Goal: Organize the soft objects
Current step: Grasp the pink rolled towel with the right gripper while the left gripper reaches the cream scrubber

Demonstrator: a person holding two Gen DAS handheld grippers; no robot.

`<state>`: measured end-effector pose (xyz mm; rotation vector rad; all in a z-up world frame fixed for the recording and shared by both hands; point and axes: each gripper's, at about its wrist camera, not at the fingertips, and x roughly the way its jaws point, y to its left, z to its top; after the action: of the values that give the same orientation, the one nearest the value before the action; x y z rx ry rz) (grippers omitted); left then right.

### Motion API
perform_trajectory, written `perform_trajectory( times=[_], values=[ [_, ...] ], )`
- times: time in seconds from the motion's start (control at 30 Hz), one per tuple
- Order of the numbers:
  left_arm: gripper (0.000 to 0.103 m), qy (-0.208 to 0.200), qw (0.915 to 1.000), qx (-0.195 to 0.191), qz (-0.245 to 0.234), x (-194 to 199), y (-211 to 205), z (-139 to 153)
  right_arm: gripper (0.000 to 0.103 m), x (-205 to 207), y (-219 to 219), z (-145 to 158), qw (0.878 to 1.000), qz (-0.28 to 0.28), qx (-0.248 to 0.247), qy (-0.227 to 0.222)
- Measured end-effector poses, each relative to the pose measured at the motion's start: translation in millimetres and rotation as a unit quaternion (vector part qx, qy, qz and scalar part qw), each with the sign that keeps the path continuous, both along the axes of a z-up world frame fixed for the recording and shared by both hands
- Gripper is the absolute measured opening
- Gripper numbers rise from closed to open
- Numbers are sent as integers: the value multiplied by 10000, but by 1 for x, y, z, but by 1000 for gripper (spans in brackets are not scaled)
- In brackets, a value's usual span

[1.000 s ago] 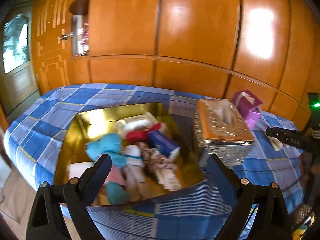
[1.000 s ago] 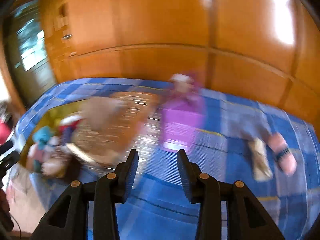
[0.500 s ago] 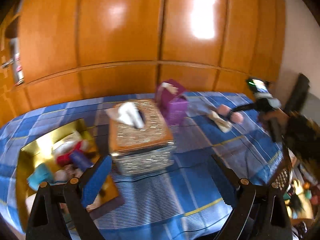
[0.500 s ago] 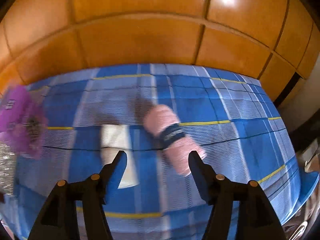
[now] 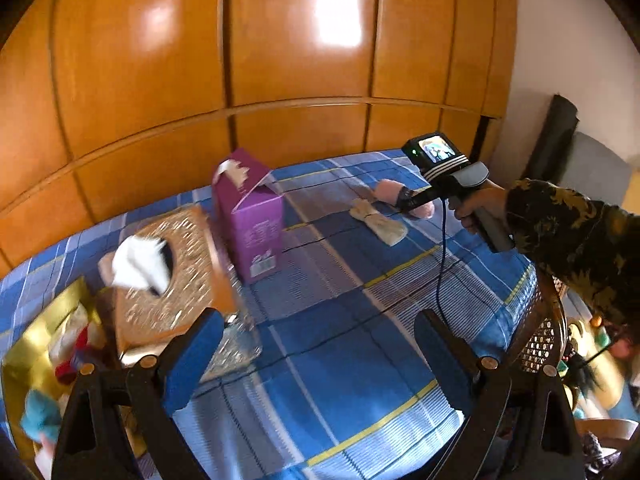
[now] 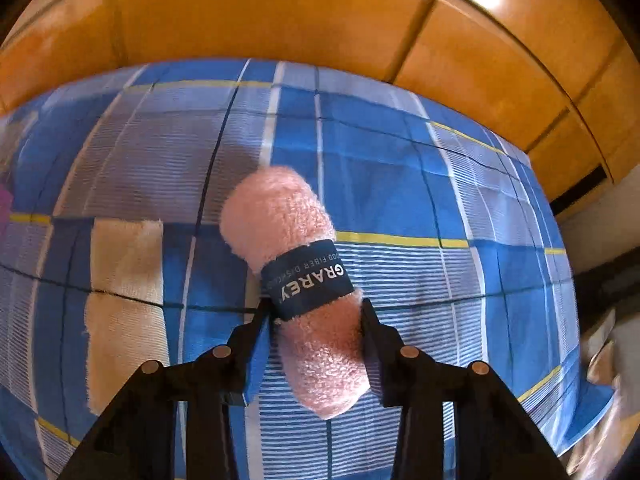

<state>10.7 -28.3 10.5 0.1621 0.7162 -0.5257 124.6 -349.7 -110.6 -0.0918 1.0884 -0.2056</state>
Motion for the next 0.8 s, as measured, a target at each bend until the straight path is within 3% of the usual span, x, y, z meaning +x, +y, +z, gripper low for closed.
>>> perform_trajectory(
  times=[0.1,0.23,0.33,0.53,0.63,0.8],
  values=[
    [97,14,9998,99,-147,7,-22,2,35,-13,-8,9,9994,-310,46,-129],
    [96,433,9986,170,-249,31,-56,-5,37,-17,-22,2,9958,-737,497,198],
    [86,628,9972,309,-267,54,-86,-15,38,-16,-25,-4,9946,-801,583,302],
    [85,1174,9926,270,-179,104,-128,-42,41,-18,-28,-11,9932,-867,632,455],
    [74,1487,9884,286,-155,128,-150,-60,41,-16,-29,-12,9930,-867,647,469],
    [73,1957,9806,120,-37,166,-180,-83,41,-16,-38,-11,9907,-965,833,476]
  ],
)
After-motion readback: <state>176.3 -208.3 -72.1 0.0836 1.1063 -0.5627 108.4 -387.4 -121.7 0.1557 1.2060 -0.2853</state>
